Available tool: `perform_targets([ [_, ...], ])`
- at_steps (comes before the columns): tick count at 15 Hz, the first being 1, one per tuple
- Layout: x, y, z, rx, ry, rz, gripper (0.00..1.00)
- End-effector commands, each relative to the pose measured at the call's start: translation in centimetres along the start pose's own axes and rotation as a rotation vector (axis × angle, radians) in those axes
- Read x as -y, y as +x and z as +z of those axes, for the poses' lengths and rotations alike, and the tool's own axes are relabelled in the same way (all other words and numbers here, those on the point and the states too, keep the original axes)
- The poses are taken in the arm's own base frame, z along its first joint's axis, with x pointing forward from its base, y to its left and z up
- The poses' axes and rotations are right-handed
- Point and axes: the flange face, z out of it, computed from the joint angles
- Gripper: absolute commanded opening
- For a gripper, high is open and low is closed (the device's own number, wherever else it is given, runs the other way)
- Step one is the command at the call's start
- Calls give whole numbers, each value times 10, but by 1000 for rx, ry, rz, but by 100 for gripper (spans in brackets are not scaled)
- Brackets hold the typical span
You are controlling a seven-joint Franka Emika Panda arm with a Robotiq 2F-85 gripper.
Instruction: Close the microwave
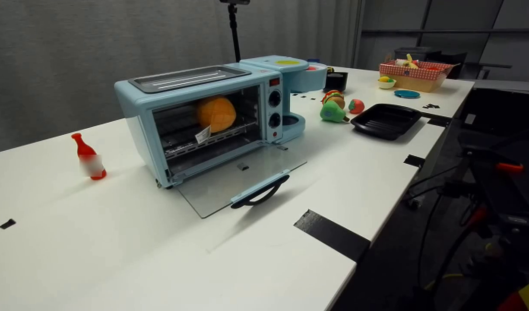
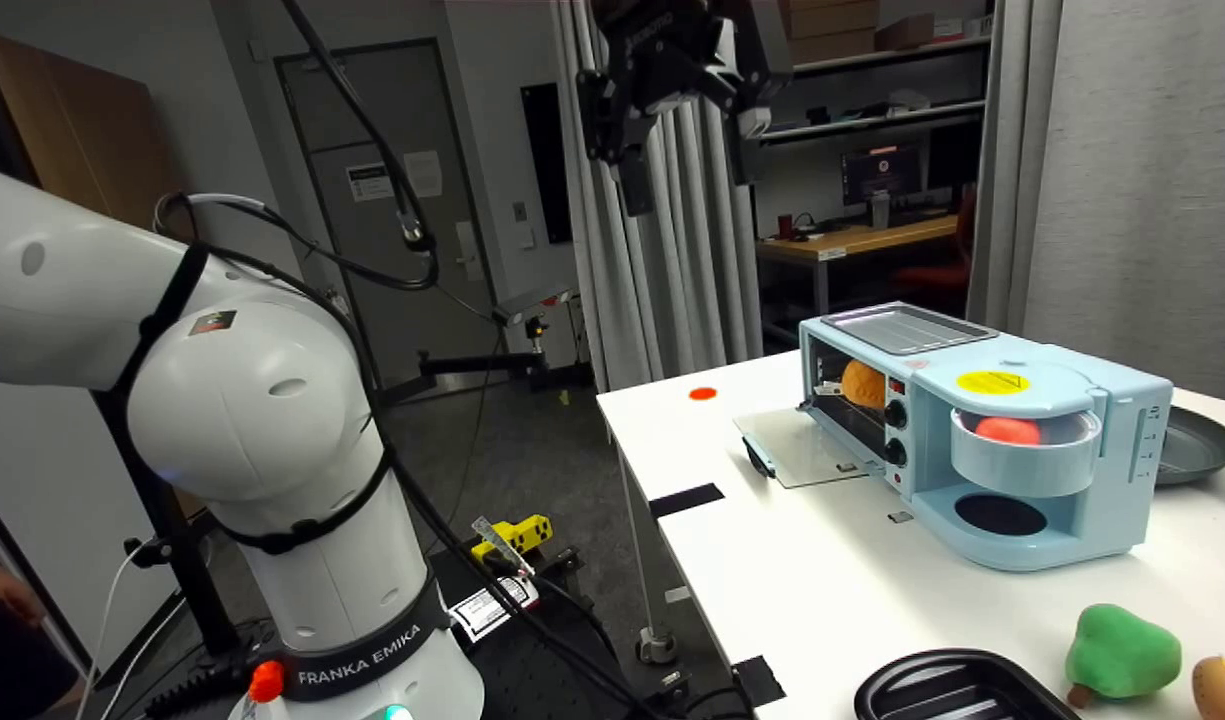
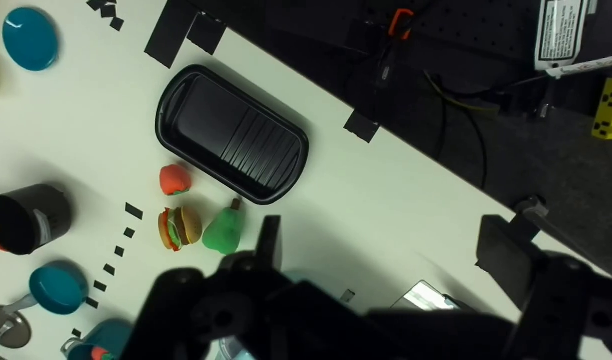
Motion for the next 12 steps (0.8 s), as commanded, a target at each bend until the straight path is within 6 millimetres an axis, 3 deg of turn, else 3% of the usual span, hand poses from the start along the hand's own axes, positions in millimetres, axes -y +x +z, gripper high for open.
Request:
perform_targets([
  [1,-1,0,0,-2,34,-41,100],
  [12,0,1,2,2,11,-8,100],
])
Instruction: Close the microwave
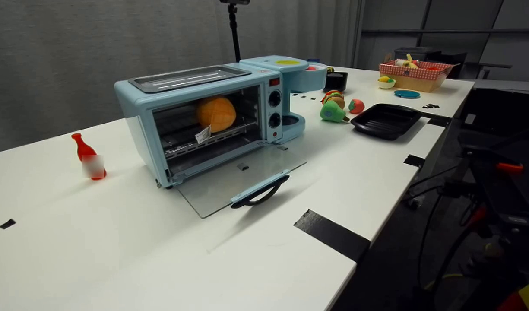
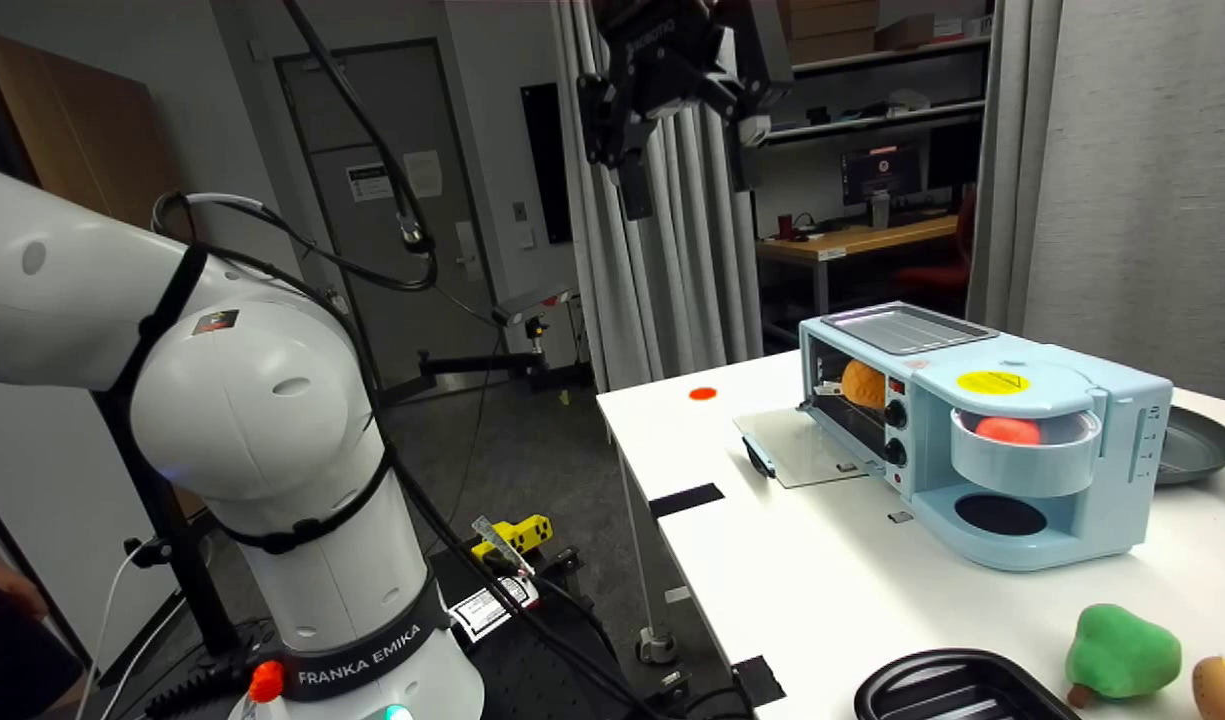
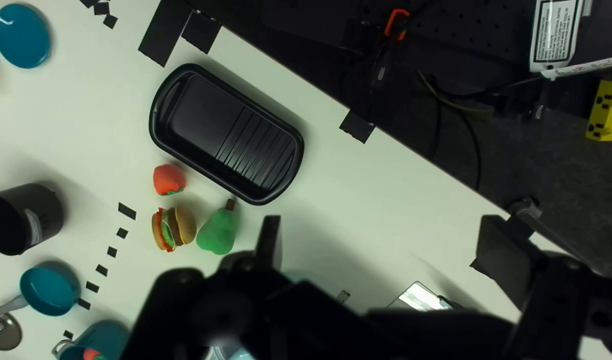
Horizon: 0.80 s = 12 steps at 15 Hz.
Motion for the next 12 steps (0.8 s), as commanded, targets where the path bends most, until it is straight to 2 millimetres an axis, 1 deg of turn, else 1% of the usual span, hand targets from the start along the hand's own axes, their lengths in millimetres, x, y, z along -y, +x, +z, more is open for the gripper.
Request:
perform_targets([
  [1,0,0,-1,-1,-9,9,100],
  [10,2,3,0,-48,23,82,100],
  [11,22,52,38,-47,23,94,100],
  [12,25,59,40,-75,27,104,100],
])
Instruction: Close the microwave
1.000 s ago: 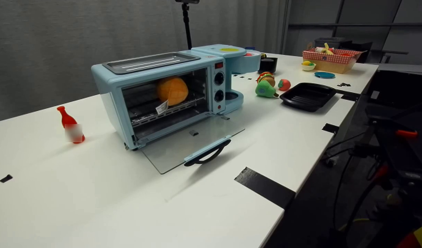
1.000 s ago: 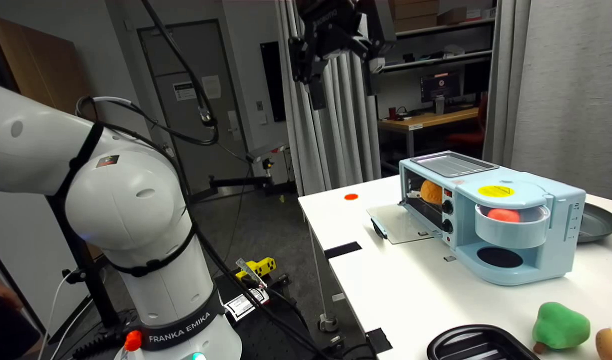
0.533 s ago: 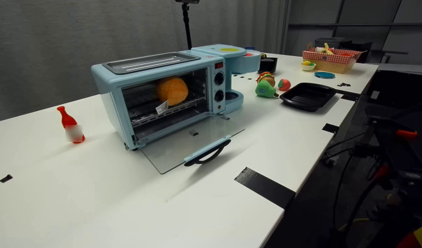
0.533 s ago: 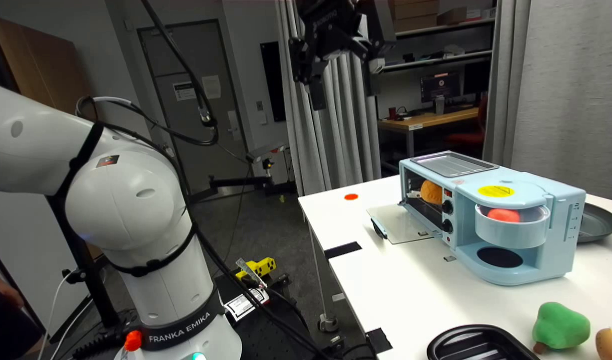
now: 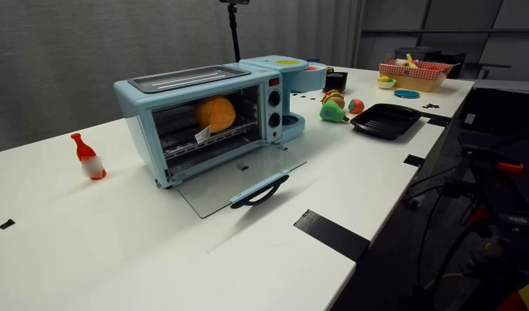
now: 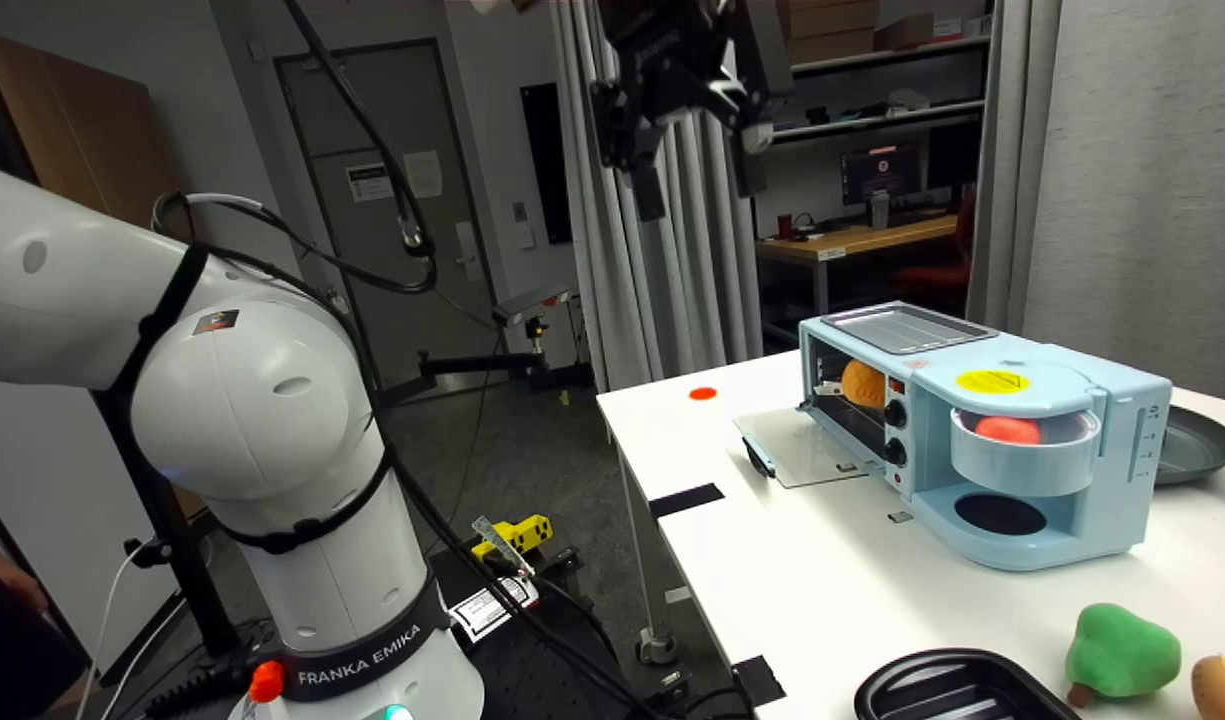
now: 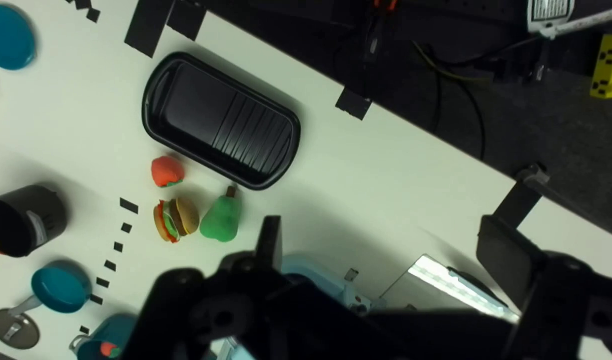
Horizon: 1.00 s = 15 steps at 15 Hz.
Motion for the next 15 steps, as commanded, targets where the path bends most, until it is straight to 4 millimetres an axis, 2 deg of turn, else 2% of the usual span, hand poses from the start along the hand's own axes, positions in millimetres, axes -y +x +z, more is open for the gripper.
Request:
perform_targets([
  [1,32,59,50,-58,22,47,100],
  [4,60,103,94,-82,64,63,100],
  [7,79,128,125,-63,95,60,100],
  [11,110,137,169,13,130,52,100],
  [15,138,147,201,76,160,56,100],
])
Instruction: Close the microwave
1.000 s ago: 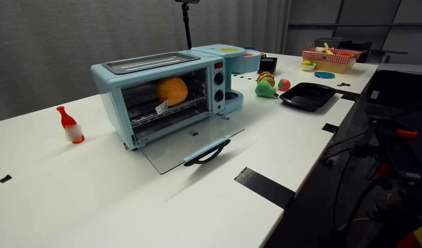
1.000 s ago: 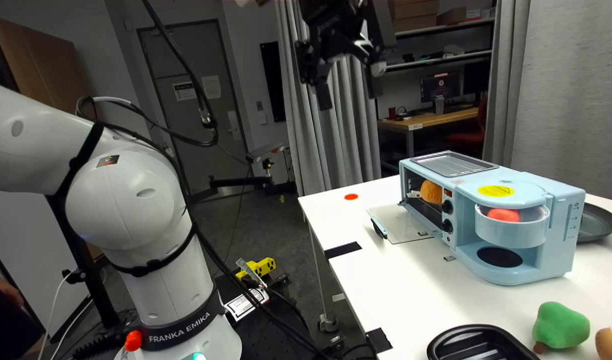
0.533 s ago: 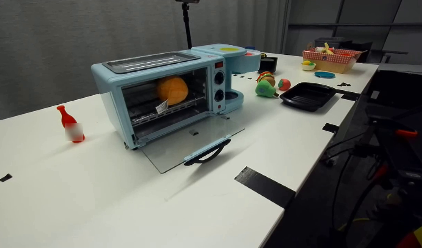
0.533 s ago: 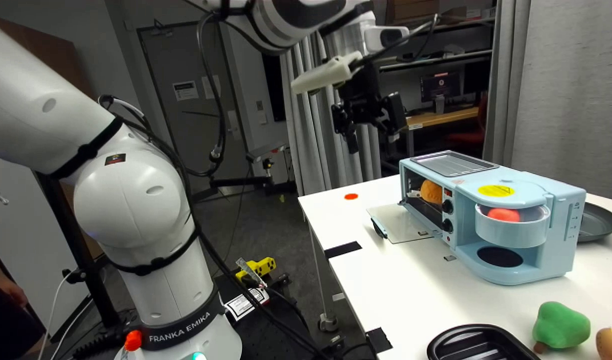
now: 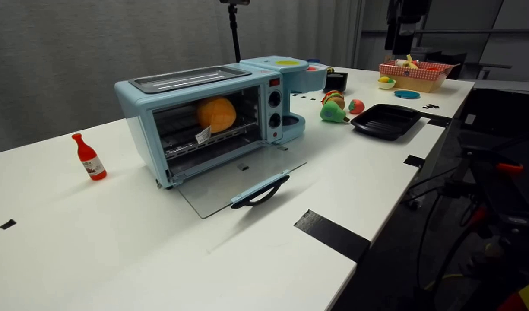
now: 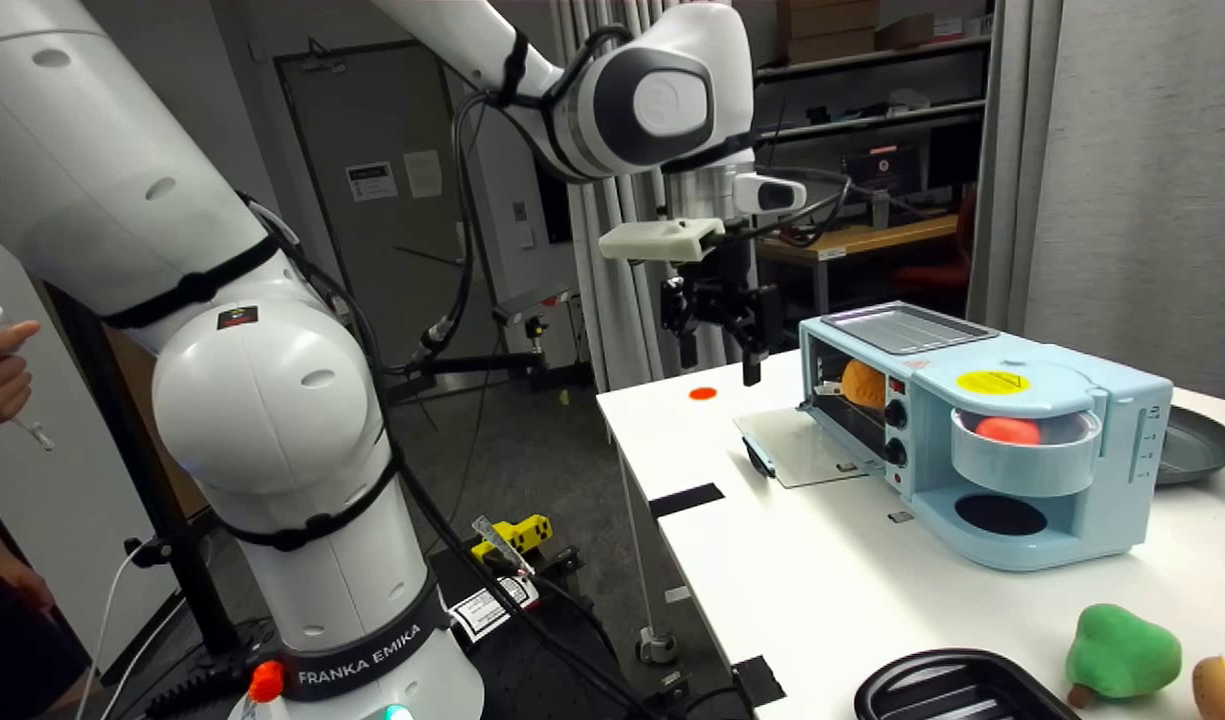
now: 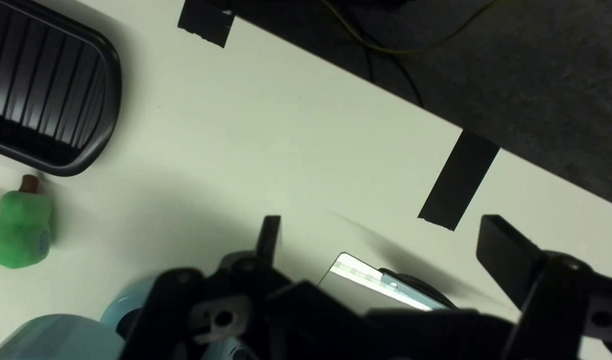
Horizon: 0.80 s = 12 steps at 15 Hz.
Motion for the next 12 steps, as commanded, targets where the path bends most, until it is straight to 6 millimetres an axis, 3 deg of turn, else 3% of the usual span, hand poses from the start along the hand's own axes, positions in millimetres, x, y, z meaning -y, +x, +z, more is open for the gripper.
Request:
perform_targets([
  [1,22,14,27,32,30,25,100],
  [11,75,62,106,87,32,105,100],
  [12,66,45,96,82,10,81,100],
])
